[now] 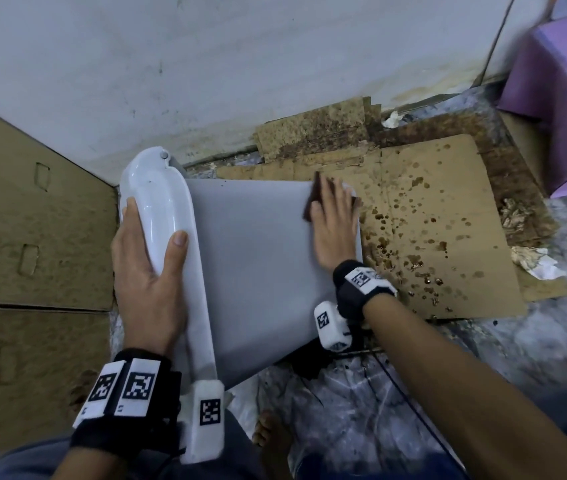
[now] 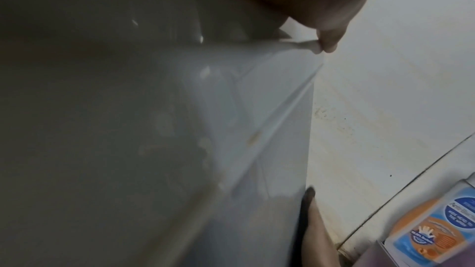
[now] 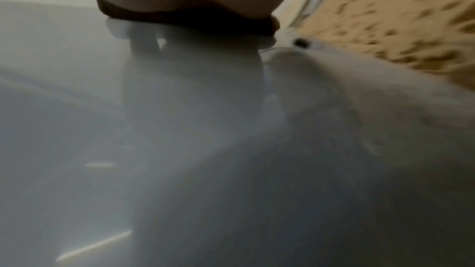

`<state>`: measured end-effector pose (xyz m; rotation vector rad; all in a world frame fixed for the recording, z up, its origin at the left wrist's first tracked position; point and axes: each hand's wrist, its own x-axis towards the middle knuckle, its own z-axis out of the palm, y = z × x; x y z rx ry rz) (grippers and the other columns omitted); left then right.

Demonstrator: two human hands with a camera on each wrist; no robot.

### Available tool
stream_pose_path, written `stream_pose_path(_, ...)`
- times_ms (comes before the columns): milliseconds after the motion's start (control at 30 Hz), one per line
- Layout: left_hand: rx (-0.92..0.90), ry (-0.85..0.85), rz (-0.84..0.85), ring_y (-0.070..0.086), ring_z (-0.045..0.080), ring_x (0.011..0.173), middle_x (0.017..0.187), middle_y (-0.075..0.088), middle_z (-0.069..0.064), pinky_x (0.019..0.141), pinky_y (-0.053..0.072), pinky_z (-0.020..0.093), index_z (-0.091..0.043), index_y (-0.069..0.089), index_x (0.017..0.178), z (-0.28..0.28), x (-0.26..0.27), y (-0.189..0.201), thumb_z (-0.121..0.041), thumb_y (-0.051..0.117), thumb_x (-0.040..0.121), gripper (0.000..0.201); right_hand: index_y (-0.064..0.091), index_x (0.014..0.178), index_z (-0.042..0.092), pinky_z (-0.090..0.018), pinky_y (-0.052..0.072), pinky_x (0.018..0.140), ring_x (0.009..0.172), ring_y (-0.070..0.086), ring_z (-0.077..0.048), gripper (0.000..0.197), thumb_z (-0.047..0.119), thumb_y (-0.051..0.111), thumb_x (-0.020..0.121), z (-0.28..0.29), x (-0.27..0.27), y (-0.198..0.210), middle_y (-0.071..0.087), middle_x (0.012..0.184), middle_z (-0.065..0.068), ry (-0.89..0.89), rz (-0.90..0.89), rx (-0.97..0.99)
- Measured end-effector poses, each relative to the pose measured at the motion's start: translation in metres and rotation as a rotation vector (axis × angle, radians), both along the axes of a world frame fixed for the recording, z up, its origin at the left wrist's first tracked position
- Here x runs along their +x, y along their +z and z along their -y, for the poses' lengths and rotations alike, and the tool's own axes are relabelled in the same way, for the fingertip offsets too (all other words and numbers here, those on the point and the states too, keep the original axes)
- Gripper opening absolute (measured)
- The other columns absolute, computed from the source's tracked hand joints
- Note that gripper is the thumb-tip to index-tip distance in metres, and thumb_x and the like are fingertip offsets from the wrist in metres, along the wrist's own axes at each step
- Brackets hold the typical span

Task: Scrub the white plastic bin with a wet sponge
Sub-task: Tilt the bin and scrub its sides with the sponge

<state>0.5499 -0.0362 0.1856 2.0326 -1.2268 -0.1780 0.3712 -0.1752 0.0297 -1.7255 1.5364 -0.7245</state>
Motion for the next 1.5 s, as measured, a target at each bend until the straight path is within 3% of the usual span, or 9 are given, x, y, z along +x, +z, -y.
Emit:
stream_pose_path(167, 0.006, -0.023, 0.026, 0.029, 0.018, 0.144, 0.156, 0.035, 0.004, 0.118, 0.025, 0.043, -0.024, 0.027, 0.155, 0.004, -0.002, 0.002, -0.058, 0.044, 0.091, 0.075, 0.004, 0.155, 0.026, -0.054, 0.000, 0.119, 0.150, -0.003, -0.028, 0.052, 0.034, 0.017, 0.105, 0.022, -0.028, -0.019, -0.003, 0.163, -0.006, -0.165, 0.057, 0.326)
stream_pose_path(300, 0.000, -0.016, 0.011, 0.029, 0.018, 0.144, 0.156, 0.035, 0.005, 0.119, 0.025, 0.043, -0.022, 0.028, 0.155, 0.007, -0.002, 0.002, -0.056, 0.046, 0.091, 0.074, 0.033, 0.141, 0.010, -0.071, 0.005, 0.112, 0.147, 0.001, -0.042, 0.046, 0.027, 0.024, 0.100, -0.011, -0.007, 0.003, -0.002, 0.161, -0.009, 0.048, -0.050, 0.021)
stream_pose_path(433, 0.003, -0.003, -0.007, 0.029, 0.015, 0.144, 0.156, 0.033, 0.004, 0.116, 0.021, 0.029, -0.025, 0.026, 0.155, 0.007, -0.003, 0.002, -0.057, 0.045, 0.089, 0.076, -0.009, 0.151, 0.033, -0.050, -0.012, 0.118, 0.149, -0.015, -0.022, 0.060, 0.048, 0.016, 0.098, -0.052, 0.020, 0.032, -0.016, 0.159, 0.004, 0.203, 0.020, -0.131)
stream_pose_path(567, 0.008, -0.018, 0.000, 0.028, 0.015, 0.144, 0.156, 0.034, 0.004, 0.114, 0.019, 0.025, -0.026, 0.026, 0.155, 0.006, -0.004, 0.003, -0.058, 0.044, 0.088, 0.077, -0.010, 0.149, 0.038, -0.047, -0.012, 0.118, 0.149, -0.015, -0.019, 0.059, 0.051, 0.016, 0.098, -0.035, 0.008, 0.021, -0.014, 0.160, 0.005, 0.186, 0.052, -0.116)
stream_pose_path(733, -0.012, -0.041, 0.011, 0.029, 0.017, 0.144, 0.155, 0.035, 0.007, 0.115, 0.020, 0.025, -0.023, 0.027, 0.155, 0.006, -0.008, 0.004, -0.059, 0.043, 0.088, 0.078, -0.002, 0.154, 0.029, -0.057, -0.001, 0.118, 0.149, -0.008, -0.027, 0.055, 0.041, 0.014, 0.103, 0.029, -0.030, -0.019, -0.004, 0.163, -0.004, -0.027, 0.014, 0.275)
stream_pose_path(867, -0.009, -0.031, 0.016, 0.028, 0.015, 0.144, 0.155, 0.035, 0.005, 0.115, 0.019, 0.023, -0.024, 0.028, 0.155, 0.009, -0.006, 0.003, -0.059, 0.044, 0.088, 0.077, -0.004, 0.153, 0.031, -0.056, -0.002, 0.118, 0.149, -0.009, -0.028, 0.054, 0.039, 0.017, 0.104, 0.031, -0.030, -0.012, -0.007, 0.163, -0.004, -0.042, 0.048, 0.373)
stream_pose_path(1000, 0.004, -0.017, 0.016, 0.028, 0.016, 0.144, 0.156, 0.034, 0.004, 0.118, 0.022, 0.031, -0.025, 0.027, 0.155, 0.010, -0.003, 0.002, -0.056, 0.046, 0.090, 0.075, -0.003, 0.154, 0.028, -0.058, -0.004, 0.117, 0.149, -0.011, -0.027, 0.056, 0.037, 0.020, 0.103, 0.002, -0.007, 0.010, -0.009, 0.163, -0.005, 0.024, 0.020, 0.183)
stream_pose_path(1167, 0.015, -0.024, 0.031, 0.030, 0.023, 0.143, 0.154, 0.037, 0.009, 0.117, 0.025, 0.046, -0.023, 0.027, 0.155, 0.007, 0.000, 0.004, -0.059, 0.043, 0.089, 0.077, -0.008, 0.151, 0.036, -0.050, -0.012, 0.118, 0.148, -0.016, -0.022, 0.061, 0.051, 0.012, 0.096, -0.040, 0.020, 0.044, -0.014, 0.162, 0.002, 0.169, 0.043, -0.056)
stream_pose_path(1500, -0.003, -0.052, 0.017, 0.025, 0.020, 0.147, 0.158, 0.031, 0.008, 0.120, 0.023, 0.042, -0.018, 0.025, 0.156, -0.005, -0.008, 0.005, -0.057, 0.044, 0.090, 0.079, 0.005, 0.154, 0.027, -0.055, -0.005, 0.118, 0.149, -0.016, -0.025, 0.061, 0.044, 0.025, 0.099, -0.082, 0.049, 0.097, -0.008, 0.163, -0.002, 0.290, 0.020, -0.284)
